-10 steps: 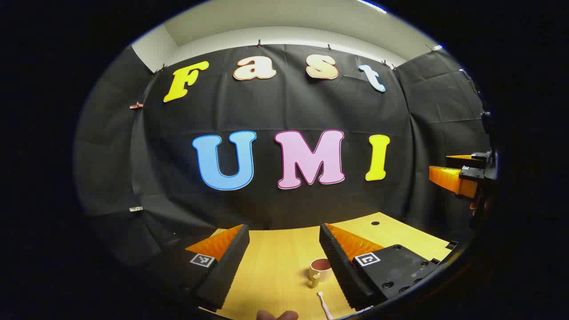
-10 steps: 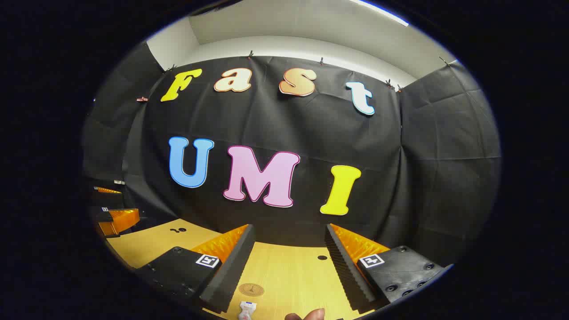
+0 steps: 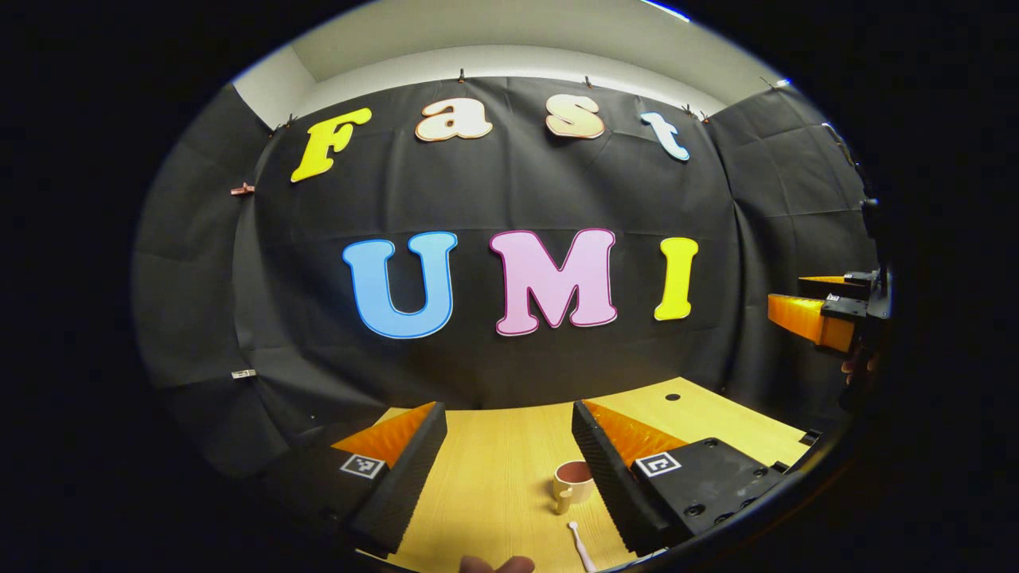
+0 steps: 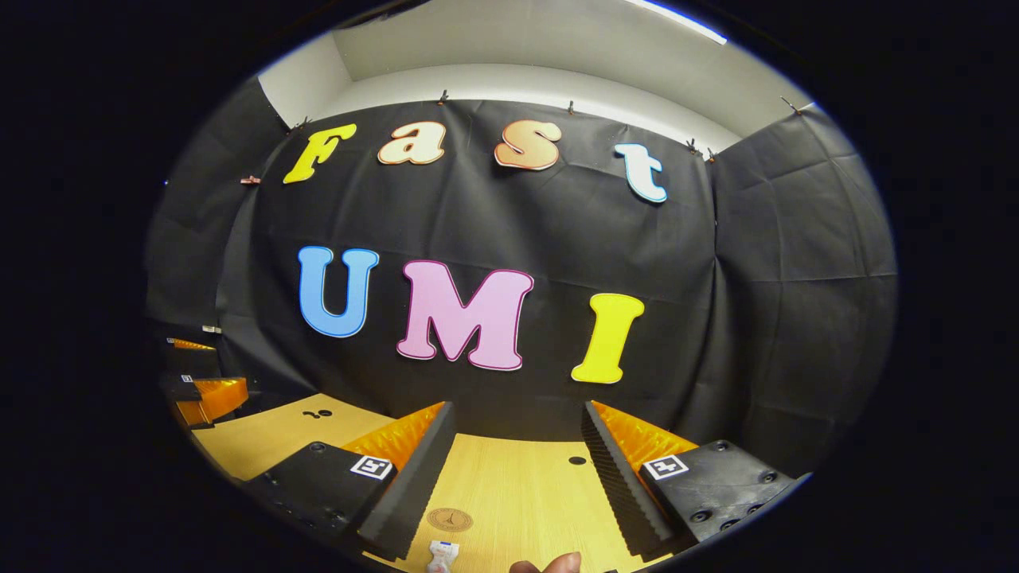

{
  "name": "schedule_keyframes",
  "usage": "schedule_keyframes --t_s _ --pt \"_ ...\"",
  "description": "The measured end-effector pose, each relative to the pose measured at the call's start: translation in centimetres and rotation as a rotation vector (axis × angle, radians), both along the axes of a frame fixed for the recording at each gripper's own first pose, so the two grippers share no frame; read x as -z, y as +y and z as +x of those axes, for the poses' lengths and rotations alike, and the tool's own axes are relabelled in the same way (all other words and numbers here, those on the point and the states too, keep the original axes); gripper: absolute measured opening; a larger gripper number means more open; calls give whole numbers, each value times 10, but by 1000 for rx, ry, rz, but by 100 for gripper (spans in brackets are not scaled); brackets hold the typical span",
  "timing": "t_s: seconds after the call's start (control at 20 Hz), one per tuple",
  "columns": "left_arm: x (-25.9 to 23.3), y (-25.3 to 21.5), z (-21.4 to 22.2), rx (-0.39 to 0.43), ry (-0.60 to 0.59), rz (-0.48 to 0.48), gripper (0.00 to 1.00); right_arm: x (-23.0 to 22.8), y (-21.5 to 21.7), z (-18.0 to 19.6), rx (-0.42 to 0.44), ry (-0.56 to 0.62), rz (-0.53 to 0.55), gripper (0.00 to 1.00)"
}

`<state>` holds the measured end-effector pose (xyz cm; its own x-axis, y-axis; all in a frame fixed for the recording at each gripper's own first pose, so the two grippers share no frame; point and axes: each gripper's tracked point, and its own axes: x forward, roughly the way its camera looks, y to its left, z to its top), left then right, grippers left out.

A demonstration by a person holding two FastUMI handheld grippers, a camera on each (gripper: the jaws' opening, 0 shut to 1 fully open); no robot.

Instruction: Put the toothbrush and toothpaste on the desktop into the cup, then pick up the cup and place it on the coaster on the desktop.

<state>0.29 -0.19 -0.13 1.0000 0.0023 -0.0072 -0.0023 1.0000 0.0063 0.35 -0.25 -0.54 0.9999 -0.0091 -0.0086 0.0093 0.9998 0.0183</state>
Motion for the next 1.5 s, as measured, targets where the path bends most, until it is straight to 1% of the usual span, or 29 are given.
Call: schedule_keyframes --t_s 0.05,0.1,0.15,0.25,0.3,0.35,0.4,0.45,0.6,0.75,0.9,1.15,1.35,1.5 --pt "-1 0 0 -1 2 -1 98 0 0 0 -1 1 1 97" --pt "1 1 0 -2 3 -2 98 0 0 0 -1 1 1 97" --pt "0 1 0 -3 5 -2 98 0 0 0 -1 -1 -1 100" --pt "1 2 -1 -6 8 -2 98 1 1 0 -4 -1 -2 100" --pt "3 2 -1 -7 10 -3 98 1 2 0 -6 2 1 97" --pt "3 2 -1 -7 13 -3 98 4 3 1 -10 12 5 100" --pt "5 3 0 -8 16 -4 98 9 5 1 -14 26 11 100" --pt "6 3 0 -9 19 -3 98 13 9 2 -19 44 14 97" --pt "16 5 -4 -9 38 1 98 37 18 1 -32 109 0 97" --pt "30 6 -11 -2 73 6 98 76 35 -3 -66 227 -9 97" --pt "52 8 -21 1 117 13 98 127 62 -12 -128 375 13 98" --pt "92 15 -37 -3 209 3 98 219 94 -33 -191 640 -4 98" --pt "124 17 -51 -10 279 -13 98 280 106 -45 -204 801 -32 95" --pt "138 20 -60 -22 301 -16 98 324 117 -55 -195 948 13 95"
